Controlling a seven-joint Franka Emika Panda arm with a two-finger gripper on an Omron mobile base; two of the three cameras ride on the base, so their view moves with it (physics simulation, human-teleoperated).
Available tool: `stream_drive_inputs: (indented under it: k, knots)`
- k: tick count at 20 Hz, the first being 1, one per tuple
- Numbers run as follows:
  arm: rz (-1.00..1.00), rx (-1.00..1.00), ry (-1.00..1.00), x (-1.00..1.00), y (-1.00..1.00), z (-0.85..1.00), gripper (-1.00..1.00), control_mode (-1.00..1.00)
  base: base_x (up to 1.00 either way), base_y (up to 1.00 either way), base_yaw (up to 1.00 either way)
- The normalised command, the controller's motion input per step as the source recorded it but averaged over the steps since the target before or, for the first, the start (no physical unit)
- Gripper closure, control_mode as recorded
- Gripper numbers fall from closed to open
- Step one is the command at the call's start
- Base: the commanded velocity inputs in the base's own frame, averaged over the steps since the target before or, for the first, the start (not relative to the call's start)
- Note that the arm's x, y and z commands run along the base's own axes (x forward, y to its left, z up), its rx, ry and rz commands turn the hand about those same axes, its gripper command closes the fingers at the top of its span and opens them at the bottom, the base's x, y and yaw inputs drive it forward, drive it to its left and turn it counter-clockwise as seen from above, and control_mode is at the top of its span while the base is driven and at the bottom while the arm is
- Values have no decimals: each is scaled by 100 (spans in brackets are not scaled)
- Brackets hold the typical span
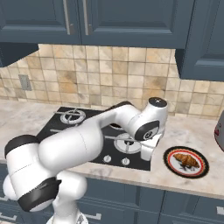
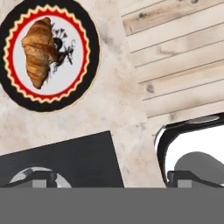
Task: Pick the croissant and place it on the pan. Then turn on the stove to warm the croissant.
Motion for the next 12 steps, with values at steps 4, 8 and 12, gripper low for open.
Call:
stream_drive_inputs:
  k: [4,8,12]
  knots:
    - [-9,3,0,4,-36,-10,-100,-100,0,0,0]
    - [0,1,0,8,-23,-2,-100,-100,0,0,0]
    - [0,0,1,7,-23,-4,-100,-100,0,0,0]
